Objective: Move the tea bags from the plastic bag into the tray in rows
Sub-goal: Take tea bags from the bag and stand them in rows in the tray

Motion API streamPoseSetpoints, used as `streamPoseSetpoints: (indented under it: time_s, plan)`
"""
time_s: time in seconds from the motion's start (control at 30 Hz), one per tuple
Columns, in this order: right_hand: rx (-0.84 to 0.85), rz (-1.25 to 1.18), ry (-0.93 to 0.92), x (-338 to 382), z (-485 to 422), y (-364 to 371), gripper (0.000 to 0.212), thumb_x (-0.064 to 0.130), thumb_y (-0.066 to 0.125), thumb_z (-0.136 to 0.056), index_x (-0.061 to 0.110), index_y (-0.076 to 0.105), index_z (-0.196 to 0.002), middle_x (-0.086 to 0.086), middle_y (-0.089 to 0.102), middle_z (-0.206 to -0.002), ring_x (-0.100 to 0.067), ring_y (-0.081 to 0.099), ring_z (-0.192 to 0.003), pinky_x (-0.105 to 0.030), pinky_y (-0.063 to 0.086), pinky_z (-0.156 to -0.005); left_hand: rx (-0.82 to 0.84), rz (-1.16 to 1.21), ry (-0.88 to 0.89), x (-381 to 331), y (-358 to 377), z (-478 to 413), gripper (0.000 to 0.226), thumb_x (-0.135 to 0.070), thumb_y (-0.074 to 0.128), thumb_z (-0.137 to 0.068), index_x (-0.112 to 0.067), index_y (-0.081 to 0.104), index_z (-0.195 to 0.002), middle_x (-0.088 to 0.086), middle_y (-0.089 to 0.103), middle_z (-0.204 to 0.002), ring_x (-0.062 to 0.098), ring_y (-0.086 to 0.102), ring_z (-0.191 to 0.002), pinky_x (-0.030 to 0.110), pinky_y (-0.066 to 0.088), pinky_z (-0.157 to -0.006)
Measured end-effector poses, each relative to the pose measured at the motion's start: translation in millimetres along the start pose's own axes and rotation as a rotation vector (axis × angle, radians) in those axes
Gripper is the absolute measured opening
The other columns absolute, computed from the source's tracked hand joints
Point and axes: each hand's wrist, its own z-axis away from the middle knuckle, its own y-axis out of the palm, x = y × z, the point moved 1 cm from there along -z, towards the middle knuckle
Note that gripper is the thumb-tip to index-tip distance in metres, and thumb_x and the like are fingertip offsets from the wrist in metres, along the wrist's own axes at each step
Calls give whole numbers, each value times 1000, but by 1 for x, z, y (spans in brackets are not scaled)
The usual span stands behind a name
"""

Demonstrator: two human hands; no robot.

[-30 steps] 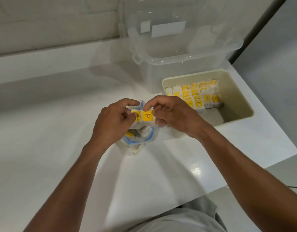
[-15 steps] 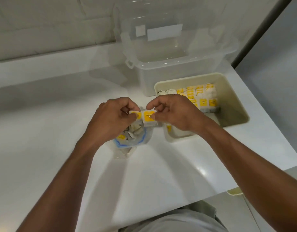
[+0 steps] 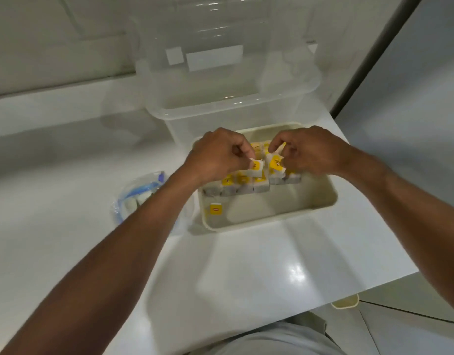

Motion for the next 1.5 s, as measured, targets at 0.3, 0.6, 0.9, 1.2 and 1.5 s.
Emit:
streamPoseSetpoints:
  time_s: [0.3,0.6,0.9,1.2,1.5]
  plan:
    - [-57,419,-126,-37,6,6,18,36,53,-90,39,64,-104,10,65,-89,-18,54,-99,-37,31,-81,132,-119,-40,-3,58,-46,14,-26,84,-71,-30,74,-79,-19,67,-71,9,68,-80,35,55,-80]
    - [199,651,-230,-36,-7,11,12,20,58,-86,29,62,-93,13,67,-82,-16,57,-90,-34,22,-76,306,-249,-33,-5,84,-61,14,-33,82,-73,-33,69,-78,-13,69,-77,12,65,-81,35,55,-76]
    - [-9,896,-307,-36,-26,23,21,10,49,-88,26,59,-77,8,36,-58,-20,42,-75,-44,24,-90,129,-489,-74,1,94,-71,23,-46,69,-77,-33,70,-96,-8,70,-98,21,64,-96,28,38,-66]
    - [-50,961,-282,-26,-8,23,16,11,58,-80,25,54,-74,6,51,-70,-21,45,-76,-42,24,-87,18,-599,5,-1,93,-51,40,-56,65,-78,-30,58,-108,-4,60,-108,25,62,-100,30,37,-69]
    - [155,990,-162,-18,-3,42,16,21,51,-92,25,43,-79,3,65,-95,-23,55,-103,-48,24,-108,5,-690,43,5,115,-47,46,-70,65,-71,-29,68,-92,-3,66,-98,25,66,-91,29,38,-62]
